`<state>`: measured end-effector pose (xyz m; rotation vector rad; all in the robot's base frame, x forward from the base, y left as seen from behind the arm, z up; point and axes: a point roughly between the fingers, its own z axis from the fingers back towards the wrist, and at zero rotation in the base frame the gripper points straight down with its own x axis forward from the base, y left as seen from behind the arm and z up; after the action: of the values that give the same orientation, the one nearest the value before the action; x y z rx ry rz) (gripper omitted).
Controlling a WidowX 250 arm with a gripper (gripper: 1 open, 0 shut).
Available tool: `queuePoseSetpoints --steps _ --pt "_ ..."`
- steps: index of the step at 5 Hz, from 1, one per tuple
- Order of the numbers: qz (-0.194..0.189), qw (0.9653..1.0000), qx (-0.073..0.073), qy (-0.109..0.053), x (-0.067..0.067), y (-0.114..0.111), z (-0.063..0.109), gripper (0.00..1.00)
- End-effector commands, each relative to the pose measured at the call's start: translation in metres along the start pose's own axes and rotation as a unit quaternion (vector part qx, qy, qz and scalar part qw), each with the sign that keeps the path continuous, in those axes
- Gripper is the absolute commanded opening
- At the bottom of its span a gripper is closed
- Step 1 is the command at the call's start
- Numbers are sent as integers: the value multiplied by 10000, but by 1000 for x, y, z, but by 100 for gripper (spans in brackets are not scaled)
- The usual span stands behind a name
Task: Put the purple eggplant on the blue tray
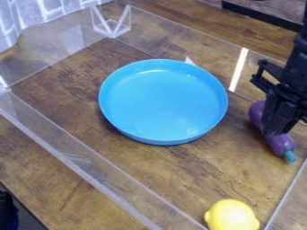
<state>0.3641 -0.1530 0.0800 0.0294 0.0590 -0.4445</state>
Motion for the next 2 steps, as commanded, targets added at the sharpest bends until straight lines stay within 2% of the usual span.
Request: queuePoseSetpoints --steps 1,2 --pt "159 9976 67 -667 9 -6 61 0" --pt "417 9968 89 -675 17 -4 63 0"
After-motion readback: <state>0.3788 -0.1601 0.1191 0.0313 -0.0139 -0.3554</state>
